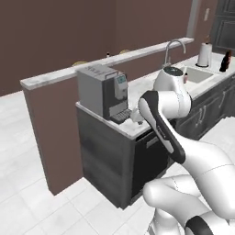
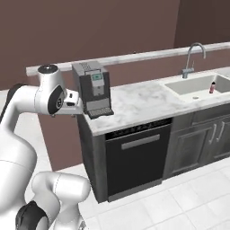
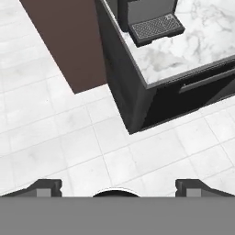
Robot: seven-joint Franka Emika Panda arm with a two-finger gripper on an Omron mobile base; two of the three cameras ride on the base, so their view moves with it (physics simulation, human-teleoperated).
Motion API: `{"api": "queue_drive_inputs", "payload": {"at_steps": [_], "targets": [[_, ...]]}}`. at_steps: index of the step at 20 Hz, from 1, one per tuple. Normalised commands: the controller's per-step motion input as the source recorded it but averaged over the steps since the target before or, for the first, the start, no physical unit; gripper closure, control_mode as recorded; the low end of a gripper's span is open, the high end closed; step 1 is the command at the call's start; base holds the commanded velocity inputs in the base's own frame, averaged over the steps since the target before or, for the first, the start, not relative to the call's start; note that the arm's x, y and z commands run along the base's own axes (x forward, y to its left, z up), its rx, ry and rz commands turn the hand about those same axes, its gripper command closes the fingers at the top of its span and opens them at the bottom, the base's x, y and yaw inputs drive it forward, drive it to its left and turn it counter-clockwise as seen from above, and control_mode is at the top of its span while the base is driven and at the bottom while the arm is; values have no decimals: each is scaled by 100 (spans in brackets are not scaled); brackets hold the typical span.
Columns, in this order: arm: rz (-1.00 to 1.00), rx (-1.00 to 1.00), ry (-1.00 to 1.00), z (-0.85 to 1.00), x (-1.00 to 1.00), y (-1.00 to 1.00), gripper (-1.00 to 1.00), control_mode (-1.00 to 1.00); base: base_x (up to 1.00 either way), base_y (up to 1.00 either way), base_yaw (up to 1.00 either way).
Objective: Place the large bottle from the dining counter next to the other large bottle outside the sink, and place the small bottle from the dining counter next to the other small bottle inside the sink.
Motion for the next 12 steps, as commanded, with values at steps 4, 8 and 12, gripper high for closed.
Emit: {"api": "queue_drive_inputs", "payload": {"at_steps": [4,8,12], "targets": [[0,0,0,0,0,0,-100,100,0,100,-27],[0,0,0,0,0,0,-100,100,9,100,-32],[0,0,0,0,0,0,-100,100,30,100,-41]]}}
